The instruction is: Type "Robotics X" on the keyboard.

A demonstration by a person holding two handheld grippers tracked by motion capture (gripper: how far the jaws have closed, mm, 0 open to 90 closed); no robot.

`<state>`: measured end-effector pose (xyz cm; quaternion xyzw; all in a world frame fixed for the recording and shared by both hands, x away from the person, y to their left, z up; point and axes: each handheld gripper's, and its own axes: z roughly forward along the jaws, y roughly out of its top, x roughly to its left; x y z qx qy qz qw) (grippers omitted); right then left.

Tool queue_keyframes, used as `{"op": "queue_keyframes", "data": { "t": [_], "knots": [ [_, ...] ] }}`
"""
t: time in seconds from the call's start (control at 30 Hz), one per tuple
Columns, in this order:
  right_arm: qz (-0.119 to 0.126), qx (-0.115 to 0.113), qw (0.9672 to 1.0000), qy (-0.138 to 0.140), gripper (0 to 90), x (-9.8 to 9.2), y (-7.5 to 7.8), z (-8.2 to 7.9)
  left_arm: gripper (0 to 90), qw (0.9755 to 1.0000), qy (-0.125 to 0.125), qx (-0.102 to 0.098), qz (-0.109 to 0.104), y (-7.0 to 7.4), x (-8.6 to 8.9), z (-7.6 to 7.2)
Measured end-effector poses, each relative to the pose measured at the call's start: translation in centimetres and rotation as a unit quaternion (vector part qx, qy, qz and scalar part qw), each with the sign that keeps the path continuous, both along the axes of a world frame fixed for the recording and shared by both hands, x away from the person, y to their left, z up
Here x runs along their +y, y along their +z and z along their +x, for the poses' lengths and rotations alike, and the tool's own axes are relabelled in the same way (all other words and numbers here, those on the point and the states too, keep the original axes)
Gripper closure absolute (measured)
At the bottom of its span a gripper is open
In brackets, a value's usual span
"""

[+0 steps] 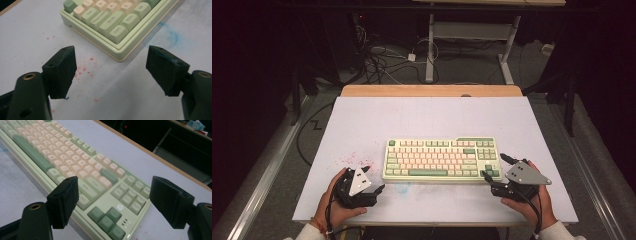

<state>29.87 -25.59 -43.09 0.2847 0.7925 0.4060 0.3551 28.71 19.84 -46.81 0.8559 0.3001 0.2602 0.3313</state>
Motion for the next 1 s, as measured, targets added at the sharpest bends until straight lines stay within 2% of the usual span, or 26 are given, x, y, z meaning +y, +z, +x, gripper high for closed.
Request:
{"op": "queue_keyframes", "data": {
  "t": [0.17,0.3,0.43,0.53,0.77,0.9,1.0],
  "knots": [
    [0.005,0.008,0.9999,-0.005,23.3,-0.8,-0.5,-0.4,23.1,0.9999,-0.001,0.007,-0.015,0.3,0.2,0.1],
    [0.005,0.01,0.9999,-0.011,23.1,-1.4,-0.7,-0.8,23.1,0.9998,-0.003,0.011,-0.018,0.6,0.2,0.1],
    [-0.006,0.01,0.9998,-0.014,23.0,-1.7,-1.1,-1.1,26.1,0.9997,-0.002,0.015,-0.021,0.8,0.1,0.3],
    [-0.008,0.01,0.9998,-0.014,23.0,-1.9,-1.1,-1.3,33.6,0.9996,0.003,0.02,-0.022,0.9,0.1,0.4],
    [-0.008,0.013,0.9998,-0.016,23.0,-2.1,-1.2,-1.1,74.2,0.9985,-0.008,0.035,-0.042,1.7,0.2,0.7],
    [-0.012,0.014,0.9997,-0.015,23.0,-2.0,-1.2,-1.2,86.0,0.9988,-0.019,0.039,-0.024,2.3,-0.4,1.1],
    [-0.011,0.015,0.9997,-0.016,23.0,-2.0,-1.2,-1.2,87.4,0.9983,-0.03,0.043,-0.027,2.7,-1.0,1.4]
  ]
}}
